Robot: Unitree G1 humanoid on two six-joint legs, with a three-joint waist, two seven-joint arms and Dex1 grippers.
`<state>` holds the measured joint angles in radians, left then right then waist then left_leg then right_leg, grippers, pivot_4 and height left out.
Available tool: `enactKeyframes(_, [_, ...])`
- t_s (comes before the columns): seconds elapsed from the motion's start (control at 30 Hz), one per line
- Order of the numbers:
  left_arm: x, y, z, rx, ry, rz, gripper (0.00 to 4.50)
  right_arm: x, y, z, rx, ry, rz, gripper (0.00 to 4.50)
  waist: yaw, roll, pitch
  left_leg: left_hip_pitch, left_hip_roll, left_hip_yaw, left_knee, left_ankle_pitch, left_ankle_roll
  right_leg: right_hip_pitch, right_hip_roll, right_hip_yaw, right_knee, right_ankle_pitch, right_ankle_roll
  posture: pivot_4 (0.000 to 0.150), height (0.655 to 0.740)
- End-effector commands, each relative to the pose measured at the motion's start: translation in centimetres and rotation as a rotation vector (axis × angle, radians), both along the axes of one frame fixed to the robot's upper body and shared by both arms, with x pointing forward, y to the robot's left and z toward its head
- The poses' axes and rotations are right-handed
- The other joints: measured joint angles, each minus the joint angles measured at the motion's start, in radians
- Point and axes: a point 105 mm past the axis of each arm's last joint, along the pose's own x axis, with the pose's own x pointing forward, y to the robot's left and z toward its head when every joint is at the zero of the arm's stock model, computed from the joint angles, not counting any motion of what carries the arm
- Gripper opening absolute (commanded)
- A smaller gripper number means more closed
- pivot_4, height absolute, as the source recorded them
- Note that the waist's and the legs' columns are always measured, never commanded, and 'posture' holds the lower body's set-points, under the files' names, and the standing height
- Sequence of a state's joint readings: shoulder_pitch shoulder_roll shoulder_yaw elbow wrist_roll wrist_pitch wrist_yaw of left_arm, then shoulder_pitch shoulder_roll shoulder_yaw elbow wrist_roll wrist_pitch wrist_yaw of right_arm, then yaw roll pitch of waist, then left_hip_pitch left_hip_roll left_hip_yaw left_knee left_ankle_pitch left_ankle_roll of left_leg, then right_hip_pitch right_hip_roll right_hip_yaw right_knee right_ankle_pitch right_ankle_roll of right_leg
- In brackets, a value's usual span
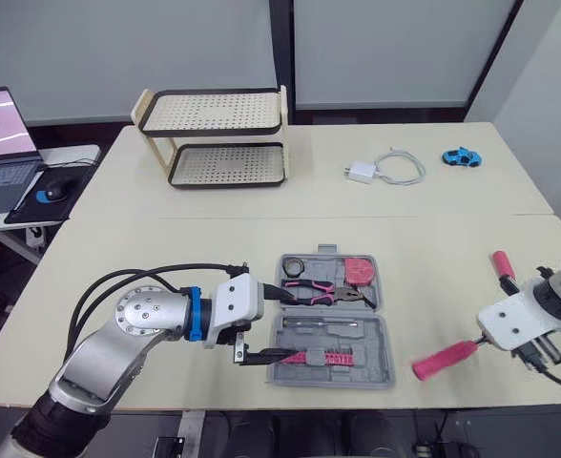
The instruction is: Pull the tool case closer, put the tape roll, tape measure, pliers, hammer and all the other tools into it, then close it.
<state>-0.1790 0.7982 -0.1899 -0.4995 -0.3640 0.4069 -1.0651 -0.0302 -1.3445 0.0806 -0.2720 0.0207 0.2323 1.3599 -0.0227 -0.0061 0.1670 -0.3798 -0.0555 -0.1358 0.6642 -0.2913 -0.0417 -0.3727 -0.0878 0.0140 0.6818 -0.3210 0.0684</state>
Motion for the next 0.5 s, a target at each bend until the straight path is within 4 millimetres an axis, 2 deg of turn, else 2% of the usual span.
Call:
enactKeyframes(0.03, [0.1,-0.1,0.9,-0.003,-0.052,-0.025,4.50,0.2,0.0,0.4,0.163,-0.084,-0.363,0.08,0.005,0.000,0.000,0.000,-0.001,0.000,0.000,0.000,0.000,0.000,-0.001,0.001,0.000,0.000,0.001,0.150,0.7318])
enactKeyframes(0.23, [0.0,-0.3,1.1,0.000,-0.057,-0.039,4.50,-0.7,-0.6,-1.4,0.336,-0.053,-0.825,0.08,0.011,0.000,0.000,0.000,-0.001,0.000,0.000,0.000,0.001,0.000,-0.001,0.001,0.000,0.001,0.001,0.150,0.7318])
enactKeyframes(0.3, [-0.1,-0.3,1.1,0.001,-0.058,-0.044,4.50,-0.5,-0.9,-1.8,0.369,-0.040,-0.954,0.08,0.010,0.000,0.000,0.001,-0.001,0.000,0.000,0.000,0.001,0.000,-0.001,0.001,0.000,0.001,0.001,0.150,0.7318])
enactKeyframes(0.5, [-0.3,-0.6,1.1,-0.002,-0.058,-0.052,4.50,0.8,0.0,-2.6,0.433,-0.022,-1.161,0.08,0.008,0.000,0.000,0.001,-0.001,0.000,0.000,0.000,0.001,0.000,-0.001,0.001,-0.001,0.001,0.001,0.150,0.7318])
